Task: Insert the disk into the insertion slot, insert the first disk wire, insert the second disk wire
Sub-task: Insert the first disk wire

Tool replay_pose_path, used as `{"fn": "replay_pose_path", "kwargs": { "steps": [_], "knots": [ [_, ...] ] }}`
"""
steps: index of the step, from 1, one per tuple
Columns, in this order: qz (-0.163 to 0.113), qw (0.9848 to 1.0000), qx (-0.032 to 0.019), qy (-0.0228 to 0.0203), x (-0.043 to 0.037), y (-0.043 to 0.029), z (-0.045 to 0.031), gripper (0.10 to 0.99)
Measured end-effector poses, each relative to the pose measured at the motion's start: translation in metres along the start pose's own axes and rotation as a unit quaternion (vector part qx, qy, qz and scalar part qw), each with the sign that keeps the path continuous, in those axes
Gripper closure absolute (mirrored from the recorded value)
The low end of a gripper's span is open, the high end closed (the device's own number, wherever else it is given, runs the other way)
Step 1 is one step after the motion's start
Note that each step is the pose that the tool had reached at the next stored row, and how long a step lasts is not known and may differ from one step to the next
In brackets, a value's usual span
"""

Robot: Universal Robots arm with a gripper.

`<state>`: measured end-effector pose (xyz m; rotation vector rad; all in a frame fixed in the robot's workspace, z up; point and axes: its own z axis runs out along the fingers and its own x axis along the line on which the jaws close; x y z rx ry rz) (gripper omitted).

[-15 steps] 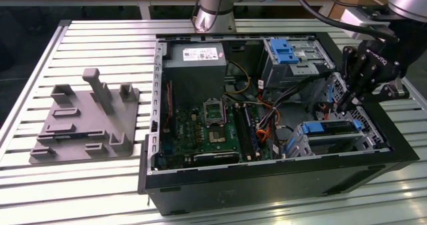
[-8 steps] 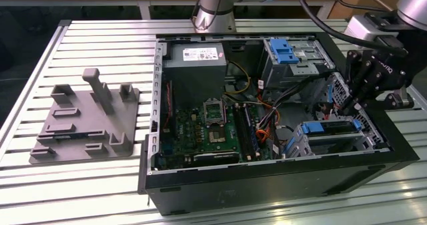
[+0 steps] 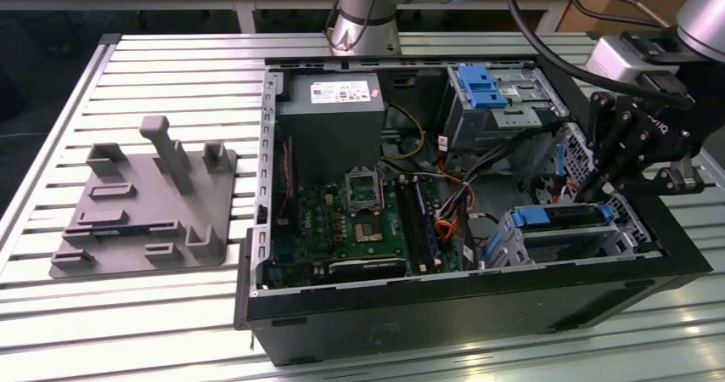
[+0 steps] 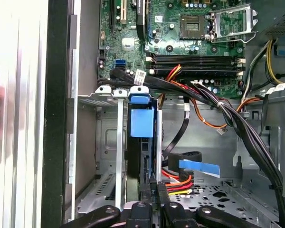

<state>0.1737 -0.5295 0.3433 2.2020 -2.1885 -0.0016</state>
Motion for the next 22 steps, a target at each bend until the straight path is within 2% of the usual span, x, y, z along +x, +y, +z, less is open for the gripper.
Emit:
{"fn": "replay_pose_path", "kwargs": {
  "steps": [22],
  "knots": [
    [0.010, 1.0000, -0.0005, 0.0001, 0.0030, 0.0004, 0.0011, 0.925]
  ]
}}
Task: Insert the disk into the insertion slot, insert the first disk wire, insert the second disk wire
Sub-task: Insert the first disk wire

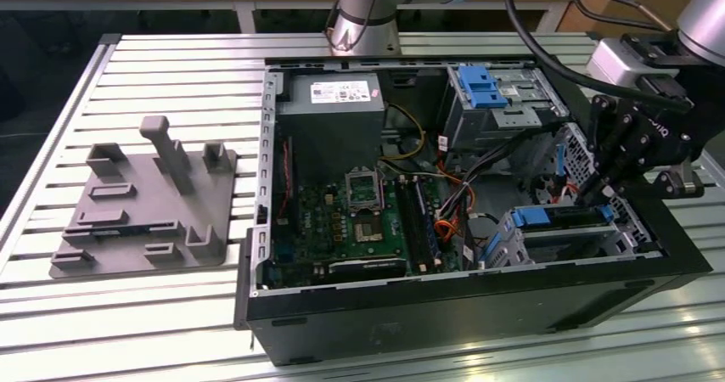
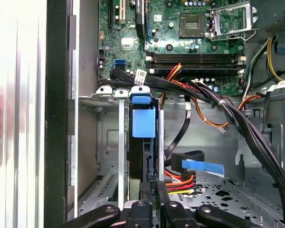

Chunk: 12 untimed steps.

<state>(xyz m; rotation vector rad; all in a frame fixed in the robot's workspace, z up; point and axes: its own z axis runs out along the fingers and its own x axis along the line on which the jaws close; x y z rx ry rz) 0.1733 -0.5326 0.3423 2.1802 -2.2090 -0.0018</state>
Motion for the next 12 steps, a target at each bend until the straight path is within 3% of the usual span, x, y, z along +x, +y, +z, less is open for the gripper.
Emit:
{"fn": "replay_pose_path", "kwargs": {
  "steps": [12],
  "knots": [
    [0.000, 1.0000, 0.0000, 0.0010, 0.0003, 0.0000, 0.0020, 0.925]
  ]
}}
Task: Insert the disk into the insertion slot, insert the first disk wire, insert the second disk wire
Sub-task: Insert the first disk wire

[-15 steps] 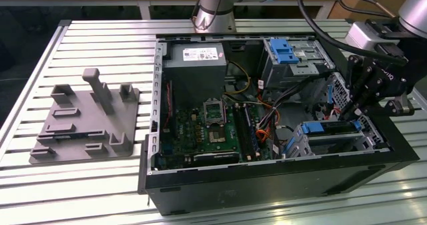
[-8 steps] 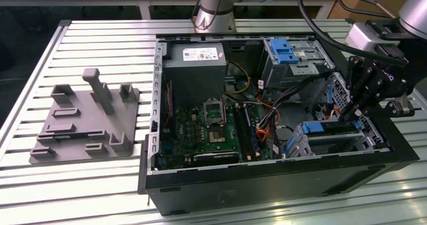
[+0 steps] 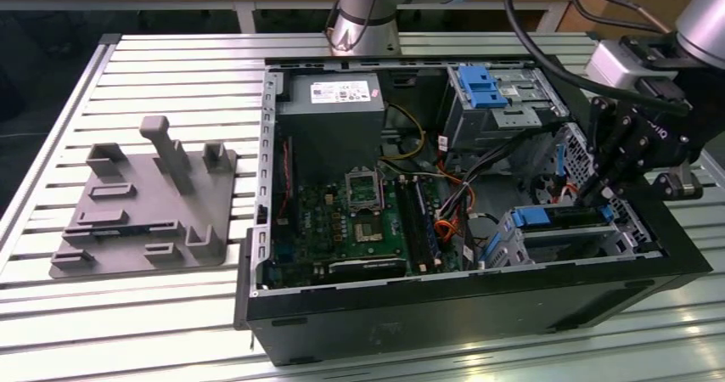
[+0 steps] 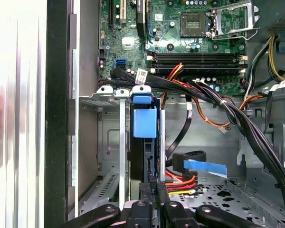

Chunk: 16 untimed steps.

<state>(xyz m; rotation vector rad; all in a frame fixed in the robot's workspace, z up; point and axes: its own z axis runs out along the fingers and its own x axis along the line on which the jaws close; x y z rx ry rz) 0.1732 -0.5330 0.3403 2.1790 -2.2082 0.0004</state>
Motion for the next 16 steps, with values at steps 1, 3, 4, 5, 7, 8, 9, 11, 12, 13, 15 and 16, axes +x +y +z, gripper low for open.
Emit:
{"fn": "replay_pose_path", "kwargs": {
  "steps": [1, 3, 4, 5, 7, 8, 9, 11, 12, 13, 15, 16],
  "knots": [
    [0.000, 1.0000, 0.0000, 0.0000, 0.0000, 0.0000, 0.0004, 0.925],
    [0.000, 1.0000, 0.0000, 0.0001, 0.0001, 0.0000, 0.0012, 0.925],
    [0.000, 1.0000, 0.0000, 0.0002, 0.0001, 0.0000, 0.0016, 0.925],
    [0.000, 1.0000, 0.0000, 0.0002, 0.0001, 0.0000, 0.0019, 0.925],
    [0.000, 1.0000, 0.0000, 0.0004, 0.0003, -0.0001, 0.0023, 0.925],
    [0.000, 1.0000, 0.0000, 0.0003, 0.0004, -0.0001, 0.0026, 0.925],
    [0.000, 1.0000, 0.0000, 0.0002, 0.0006, -0.0001, 0.0028, 0.925],
    [0.000, 1.0000, 0.0000, 0.0003, 0.0009, -0.0001, 0.0030, 0.925],
    [0.000, 1.0000, 0.0000, 0.0004, 0.0010, -0.0001, 0.0031, 0.925],
    [0.000, 1.0000, 0.0000, 0.0004, 0.0011, -0.0001, 0.0035, 0.925],
    [0.000, 1.0000, 0.0000, 0.0005, 0.0011, -0.0001, 0.0045, 0.925],
    [0.000, 1.0000, 0.0000, 0.0005, 0.0011, -0.0001, 0.0051, 0.925]
  ]
}}
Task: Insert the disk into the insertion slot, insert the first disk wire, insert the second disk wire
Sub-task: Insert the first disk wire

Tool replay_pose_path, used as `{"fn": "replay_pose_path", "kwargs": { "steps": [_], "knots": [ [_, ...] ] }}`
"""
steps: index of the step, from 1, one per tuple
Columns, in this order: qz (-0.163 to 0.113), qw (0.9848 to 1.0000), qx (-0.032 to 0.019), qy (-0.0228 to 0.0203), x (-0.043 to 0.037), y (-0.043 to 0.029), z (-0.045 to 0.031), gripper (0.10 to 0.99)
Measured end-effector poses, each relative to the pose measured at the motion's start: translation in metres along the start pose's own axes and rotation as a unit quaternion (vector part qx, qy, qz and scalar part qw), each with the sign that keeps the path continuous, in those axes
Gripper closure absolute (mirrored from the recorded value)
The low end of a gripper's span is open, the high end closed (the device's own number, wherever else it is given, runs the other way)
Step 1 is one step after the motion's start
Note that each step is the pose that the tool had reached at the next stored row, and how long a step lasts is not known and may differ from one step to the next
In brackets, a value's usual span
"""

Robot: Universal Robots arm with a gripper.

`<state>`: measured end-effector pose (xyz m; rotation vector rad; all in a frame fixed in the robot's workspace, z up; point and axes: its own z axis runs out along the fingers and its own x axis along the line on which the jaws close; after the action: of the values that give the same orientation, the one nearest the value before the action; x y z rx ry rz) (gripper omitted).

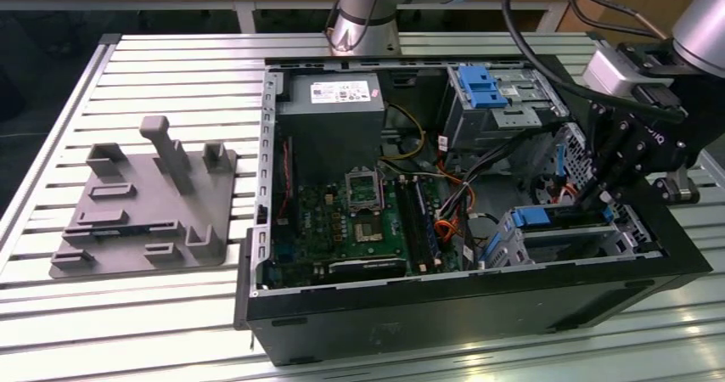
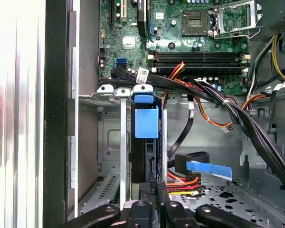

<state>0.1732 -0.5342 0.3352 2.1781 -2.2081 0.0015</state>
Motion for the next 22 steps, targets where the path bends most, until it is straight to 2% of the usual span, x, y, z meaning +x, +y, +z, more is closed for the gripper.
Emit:
{"fn": "replay_pose_path", "kwargs": {
  "steps": [8, 9, 16, 18, 19, 20, 22],
  "knots": [
    [0.000, 1.0000, 0.0001, 0.0005, 0.0000, -0.0001, 0.0034, 0.925],
    [0.000, 1.0000, -0.0002, -0.0011, -0.0002, -0.0001, 0.0055, 0.925],
    [0.000, 1.0000, 0.0001, 0.0008, -0.0002, -0.0003, 0.0088, 0.925],
    [0.000, 1.0000, -0.0001, -0.0010, -0.0004, -0.0003, 0.0101, 0.914],
    [0.000, 1.0000, -0.0001, -0.0010, -0.0003, -0.0002, 0.0087, 0.859],
    [0.000, 1.0000, -0.0001, -0.0007, -0.0002, -0.0001, 0.0057, 0.859],
    [0.000, 1.0000, 0.0000, -0.0002, 0.0001, 0.0001, -0.0036, 0.737]
  ]
}}
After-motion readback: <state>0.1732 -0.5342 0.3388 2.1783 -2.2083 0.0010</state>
